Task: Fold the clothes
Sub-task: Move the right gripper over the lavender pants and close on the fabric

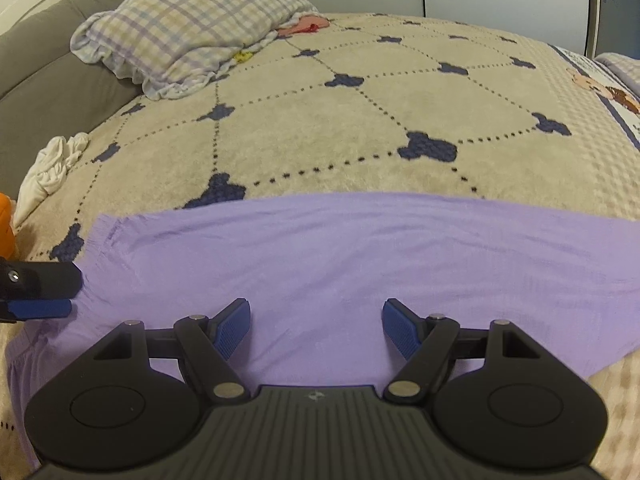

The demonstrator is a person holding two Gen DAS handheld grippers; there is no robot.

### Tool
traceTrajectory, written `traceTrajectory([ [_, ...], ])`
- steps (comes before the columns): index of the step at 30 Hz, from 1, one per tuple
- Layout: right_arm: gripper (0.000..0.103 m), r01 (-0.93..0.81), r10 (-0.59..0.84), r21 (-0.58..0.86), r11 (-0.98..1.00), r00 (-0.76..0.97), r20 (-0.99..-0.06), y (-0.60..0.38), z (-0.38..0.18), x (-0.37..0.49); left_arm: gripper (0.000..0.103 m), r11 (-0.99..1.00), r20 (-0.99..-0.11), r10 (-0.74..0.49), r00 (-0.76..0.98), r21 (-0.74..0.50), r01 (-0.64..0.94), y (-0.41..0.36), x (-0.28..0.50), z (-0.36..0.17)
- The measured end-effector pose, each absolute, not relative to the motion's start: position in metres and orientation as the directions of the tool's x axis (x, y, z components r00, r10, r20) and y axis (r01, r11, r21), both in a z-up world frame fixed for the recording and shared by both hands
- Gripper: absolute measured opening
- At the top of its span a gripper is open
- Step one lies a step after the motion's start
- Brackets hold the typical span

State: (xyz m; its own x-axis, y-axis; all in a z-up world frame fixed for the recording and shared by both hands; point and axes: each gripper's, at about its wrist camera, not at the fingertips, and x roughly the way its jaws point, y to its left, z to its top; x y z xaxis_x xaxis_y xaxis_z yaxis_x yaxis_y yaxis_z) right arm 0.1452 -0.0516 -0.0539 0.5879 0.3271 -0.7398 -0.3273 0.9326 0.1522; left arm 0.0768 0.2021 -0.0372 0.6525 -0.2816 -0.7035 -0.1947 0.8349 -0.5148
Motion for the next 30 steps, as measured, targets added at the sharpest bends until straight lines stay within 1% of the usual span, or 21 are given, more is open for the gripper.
traceTrajectory([
  [3,0.077,-0.331,0.322,0.142,0.933,0.588,-0.742,-0.05,-0.059,0.145,0.102,0.837,-0.711,-0.275,0.647,-0.508,-0.203,0.206,0.076,-0.04],
  [6,0.081,-0.33,0.328,0.152,0.932,0.586,-0.74,-0.051,-0.062,0.145,0.102,0.843,-0.722,-0.267,0.638,-0.496,-0.208,0.209,0.076,-0.043],
  [8,0.087,-0.34,0.332,0.147,0.929,0.589,-0.737,-0.049,-0.065,0.144,0.102,0.848,-0.73,-0.263,0.631,-0.487,-0.209,0.21,0.075,-0.046],
  [12,0.092,-0.367,0.302,0.077,0.927,0.608,-0.734,-0.04,-0.068,0.138,0.102,0.858,-0.745,-0.255,0.617,-0.469,-0.211,0.211,0.074,-0.052],
  [14,0.101,-0.34,0.273,0.063,0.938,0.616,-0.739,-0.038,-0.069,0.139,0.103,0.861,-0.749,-0.253,0.612,-0.463,-0.211,0.212,0.074,-0.053],
  [15,0.103,-0.325,0.26,0.06,0.944,0.618,-0.742,-0.038,-0.07,0.14,0.102,0.861,-0.749,-0.253,0.613,-0.463,-0.21,0.213,0.073,-0.053],
  [24,0.103,-0.312,0.235,0.037,0.95,0.626,-0.743,-0.036,-0.071,0.139,0.102,0.855,-0.746,-0.262,0.612,-0.473,-0.211,0.216,0.07,-0.053],
  [30,0.103,-0.338,0.246,0.031,0.941,0.617,-0.748,-0.037,-0.073,0.14,0.103,0.862,-0.75,-0.258,0.609,-0.463,-0.206,0.214,0.07,-0.052],
])
